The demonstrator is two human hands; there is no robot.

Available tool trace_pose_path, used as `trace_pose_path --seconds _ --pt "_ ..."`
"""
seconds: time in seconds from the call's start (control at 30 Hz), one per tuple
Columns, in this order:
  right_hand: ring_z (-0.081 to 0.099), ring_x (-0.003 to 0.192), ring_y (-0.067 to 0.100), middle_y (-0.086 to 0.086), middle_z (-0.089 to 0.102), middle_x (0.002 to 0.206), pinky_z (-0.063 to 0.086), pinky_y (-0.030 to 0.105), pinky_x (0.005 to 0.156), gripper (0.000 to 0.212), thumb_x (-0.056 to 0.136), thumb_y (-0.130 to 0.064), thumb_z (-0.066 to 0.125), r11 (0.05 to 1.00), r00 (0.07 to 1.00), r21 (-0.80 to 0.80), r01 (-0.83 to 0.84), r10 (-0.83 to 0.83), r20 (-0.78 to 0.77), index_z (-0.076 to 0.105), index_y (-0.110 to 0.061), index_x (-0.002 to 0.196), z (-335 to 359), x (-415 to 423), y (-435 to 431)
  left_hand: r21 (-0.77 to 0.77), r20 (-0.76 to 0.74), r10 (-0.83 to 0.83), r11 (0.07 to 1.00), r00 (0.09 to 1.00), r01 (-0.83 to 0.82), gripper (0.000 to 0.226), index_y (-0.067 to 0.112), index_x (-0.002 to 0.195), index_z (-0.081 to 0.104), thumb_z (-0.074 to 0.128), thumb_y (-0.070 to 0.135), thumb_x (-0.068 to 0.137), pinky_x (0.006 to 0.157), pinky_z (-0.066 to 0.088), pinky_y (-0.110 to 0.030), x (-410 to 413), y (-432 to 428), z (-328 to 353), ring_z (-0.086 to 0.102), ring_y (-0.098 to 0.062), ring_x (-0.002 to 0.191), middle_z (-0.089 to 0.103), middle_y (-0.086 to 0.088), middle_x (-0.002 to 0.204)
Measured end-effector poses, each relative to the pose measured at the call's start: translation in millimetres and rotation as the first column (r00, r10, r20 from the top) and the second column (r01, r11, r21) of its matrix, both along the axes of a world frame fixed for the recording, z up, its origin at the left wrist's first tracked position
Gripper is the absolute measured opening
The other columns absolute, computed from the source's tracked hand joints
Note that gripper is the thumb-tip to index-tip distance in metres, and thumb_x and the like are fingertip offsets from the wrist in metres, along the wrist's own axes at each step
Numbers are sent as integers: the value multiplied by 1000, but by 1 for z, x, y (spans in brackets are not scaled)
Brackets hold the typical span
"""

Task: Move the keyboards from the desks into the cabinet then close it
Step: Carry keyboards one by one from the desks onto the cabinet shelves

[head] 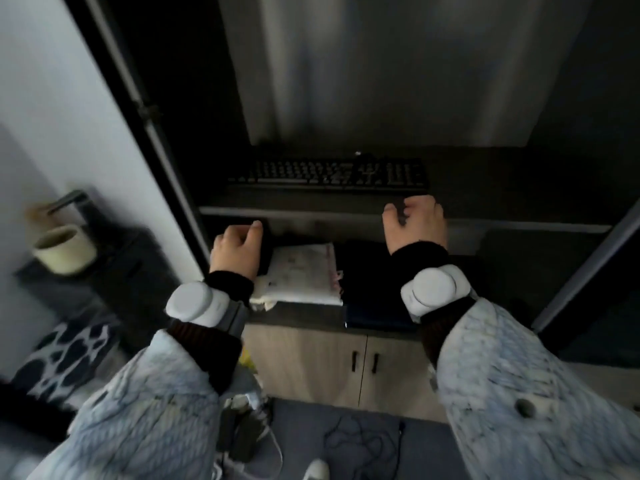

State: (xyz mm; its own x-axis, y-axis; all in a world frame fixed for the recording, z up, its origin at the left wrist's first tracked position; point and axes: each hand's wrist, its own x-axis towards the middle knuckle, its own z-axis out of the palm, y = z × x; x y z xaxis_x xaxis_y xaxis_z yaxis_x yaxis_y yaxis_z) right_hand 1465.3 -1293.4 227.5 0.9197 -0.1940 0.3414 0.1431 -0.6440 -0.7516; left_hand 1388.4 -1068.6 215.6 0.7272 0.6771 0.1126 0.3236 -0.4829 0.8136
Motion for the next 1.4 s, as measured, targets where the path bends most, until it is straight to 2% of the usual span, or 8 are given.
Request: trace_pose_path --seconds 0.1,0.3,0.47,0.63,0.73,0.87,1.07,1.4 --pt "54 108 27 12 63 110 40 34 88 36 86 -37 52 993 994 42 -107 107 -16 54 -9 108 -12 -52 -1 -62 35 38 997 999 -36 40 11 83 68 43 41 92 79 41 -30 -68 -23 -20 58 -27 93 64 -19 97" --pt "61 94 29 -2 56 82 37 27 73 20 87 -34 53 918 911 75 -389 396 -117 52 -14 89 -28 -163 39 -246 -32 100 964 995 -104 48 1 97 65 39 41 92 93 50 -49 -199 -23 -37 64 -39 103 69 -24 106" --pt "61 91 29 1 58 80 35 26 70 18 87 -33 52 742 731 37 -669 667 -143 53 -15 85 -30 -276 124 -243 -53 244 937 968 -249 41 25 64 61 38 41 93 87 52 -45 -319 12 -44 69 -32 90 74 -13 92" --pt "62 89 31 7 67 85 38 29 69 19 87 -32 52 464 456 11 -886 873 -172 53 -14 81 -38 -423 238 -281 -92 453 843 887 -459 41 17 75 65 36 40 93 88 50 -45 -474 80 -60 67 -33 93 73 -16 99" --pt "62 91 31 10 69 90 27 23 63 22 87 -30 52 351 340 27 -936 922 -184 57 -8 85 -44 -517 306 -300 -95 571 765 815 -571 40 24 66 61 37 38 94 73 46 -34 -571 126 -68 66 -26 76 72 -6 87" --pt "62 94 31 9 70 93 38 31 71 25 88 -30 52 249 235 43 -968 950 -204 59 -6 92 -53 -633 390 -276 -109 691 669 714 -690 38 26 66 59 37 35 95 63 41 -26 -695 185 -69 62 -17 66 68 4 82" --pt "63 94 32 9 71 94 31 26 66 26 88 -33 52 112 100 33 -993 962 -255 58 -9 93 -66 -759 498 -264 -136 787 556 602 -788 32 15 82 61 36 30 97 62 40 -26 -829 275 -76 61 -22 74 67 0 88" --pt "63 94 30 5 65 88 36 25 71 25 87 -33 52 -100 -105 33 -994 955 -277 55 -10 95 -77 -872 723 -341 -184 892 337 414 -877 32 24 68 54 39 33 95 71 40 -27 -946 461 -102 62 -23 76 65 -3 88"
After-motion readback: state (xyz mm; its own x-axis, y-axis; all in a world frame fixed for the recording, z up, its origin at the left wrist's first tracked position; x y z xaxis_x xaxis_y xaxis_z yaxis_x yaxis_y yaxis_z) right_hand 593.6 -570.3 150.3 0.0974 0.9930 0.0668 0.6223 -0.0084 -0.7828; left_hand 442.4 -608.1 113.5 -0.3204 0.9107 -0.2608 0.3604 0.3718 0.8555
